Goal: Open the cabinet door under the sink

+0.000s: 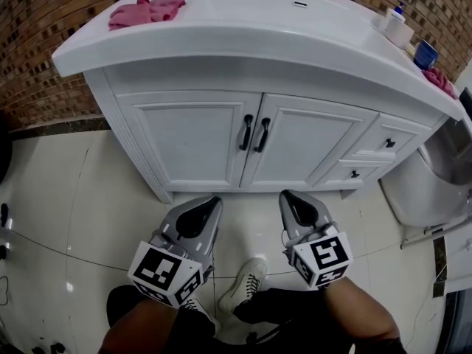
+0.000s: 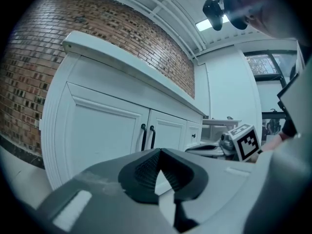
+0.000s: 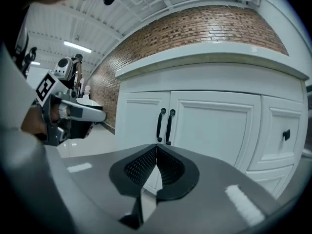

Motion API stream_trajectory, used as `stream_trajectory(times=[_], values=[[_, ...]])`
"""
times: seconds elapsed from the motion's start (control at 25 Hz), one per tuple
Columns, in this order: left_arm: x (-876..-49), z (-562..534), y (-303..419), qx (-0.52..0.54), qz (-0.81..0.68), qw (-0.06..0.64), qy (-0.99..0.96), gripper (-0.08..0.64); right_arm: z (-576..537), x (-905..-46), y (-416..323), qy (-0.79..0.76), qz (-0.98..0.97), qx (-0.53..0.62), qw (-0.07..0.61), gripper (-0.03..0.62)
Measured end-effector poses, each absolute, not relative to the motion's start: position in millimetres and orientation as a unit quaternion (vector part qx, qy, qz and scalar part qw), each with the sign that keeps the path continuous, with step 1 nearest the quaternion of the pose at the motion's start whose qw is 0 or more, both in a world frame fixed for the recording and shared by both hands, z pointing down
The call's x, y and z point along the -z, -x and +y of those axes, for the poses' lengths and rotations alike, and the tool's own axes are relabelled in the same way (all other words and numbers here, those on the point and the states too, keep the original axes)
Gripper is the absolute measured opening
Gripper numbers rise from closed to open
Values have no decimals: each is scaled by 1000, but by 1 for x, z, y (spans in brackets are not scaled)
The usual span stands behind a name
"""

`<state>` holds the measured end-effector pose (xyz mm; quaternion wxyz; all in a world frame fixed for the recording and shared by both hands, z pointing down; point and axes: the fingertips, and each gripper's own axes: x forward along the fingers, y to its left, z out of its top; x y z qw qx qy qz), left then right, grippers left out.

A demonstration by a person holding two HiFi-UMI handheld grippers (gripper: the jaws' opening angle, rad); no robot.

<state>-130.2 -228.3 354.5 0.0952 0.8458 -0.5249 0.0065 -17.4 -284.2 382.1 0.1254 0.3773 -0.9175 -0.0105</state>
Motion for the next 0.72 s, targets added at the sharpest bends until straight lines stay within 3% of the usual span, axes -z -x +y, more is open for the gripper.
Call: stream_trajectory(times=[0.32, 0.72], values=[[-359, -239, 138, 1, -526, 102, -844, 3, -354, -382, 55, -392, -907, 71, 140, 89], [-371, -247, 161, 2, -534, 116, -837, 3, -394, -372, 82, -421, -902, 34, 94, 109]])
